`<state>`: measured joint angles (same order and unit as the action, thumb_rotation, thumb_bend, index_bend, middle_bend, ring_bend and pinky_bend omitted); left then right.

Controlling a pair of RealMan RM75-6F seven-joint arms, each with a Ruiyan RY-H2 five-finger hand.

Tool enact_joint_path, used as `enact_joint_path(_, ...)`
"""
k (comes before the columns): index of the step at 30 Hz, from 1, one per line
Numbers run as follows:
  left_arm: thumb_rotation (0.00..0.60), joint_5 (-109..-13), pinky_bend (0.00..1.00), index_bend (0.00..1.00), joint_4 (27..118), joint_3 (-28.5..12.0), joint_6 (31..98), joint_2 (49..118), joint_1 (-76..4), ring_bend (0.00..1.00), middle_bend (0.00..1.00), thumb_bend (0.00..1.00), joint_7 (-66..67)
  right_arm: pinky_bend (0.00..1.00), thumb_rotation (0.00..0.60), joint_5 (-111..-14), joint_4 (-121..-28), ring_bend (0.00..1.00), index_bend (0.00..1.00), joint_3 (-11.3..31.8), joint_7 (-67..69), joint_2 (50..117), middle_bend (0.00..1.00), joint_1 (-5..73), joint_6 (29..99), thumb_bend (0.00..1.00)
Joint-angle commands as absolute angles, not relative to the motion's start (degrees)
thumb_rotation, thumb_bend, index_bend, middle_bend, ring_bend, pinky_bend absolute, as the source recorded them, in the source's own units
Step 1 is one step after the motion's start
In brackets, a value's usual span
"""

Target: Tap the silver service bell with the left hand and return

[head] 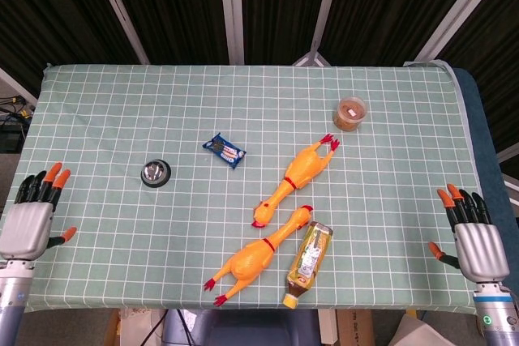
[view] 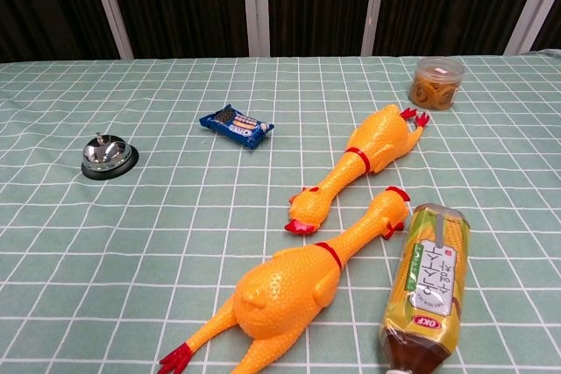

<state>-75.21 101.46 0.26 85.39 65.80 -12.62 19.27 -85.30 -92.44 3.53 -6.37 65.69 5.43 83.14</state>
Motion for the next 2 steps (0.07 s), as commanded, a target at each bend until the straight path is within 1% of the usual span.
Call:
enact_joint_path(1,0.6,-76.8,0.0,0.0,98.6,1.5,86.8,65.0,-10.7,0.0,0.0,0.15,15.8,0.0,0.6,-85.3,-92.5,0.0,0.0,3.5,-6.5,65.8,0.0,5.6,82.9,0.25)
enact_joint_path(2,0.6,-77.0,0.0,0.0,98.0,1.5,86.7,65.0,-10.5,0.0,0.0,0.15,15.5,0.0,0.6,-85.3,-92.5,0.0,0.0,3.5,-6.5,65.8,0.0,5.6,82.8,0.25)
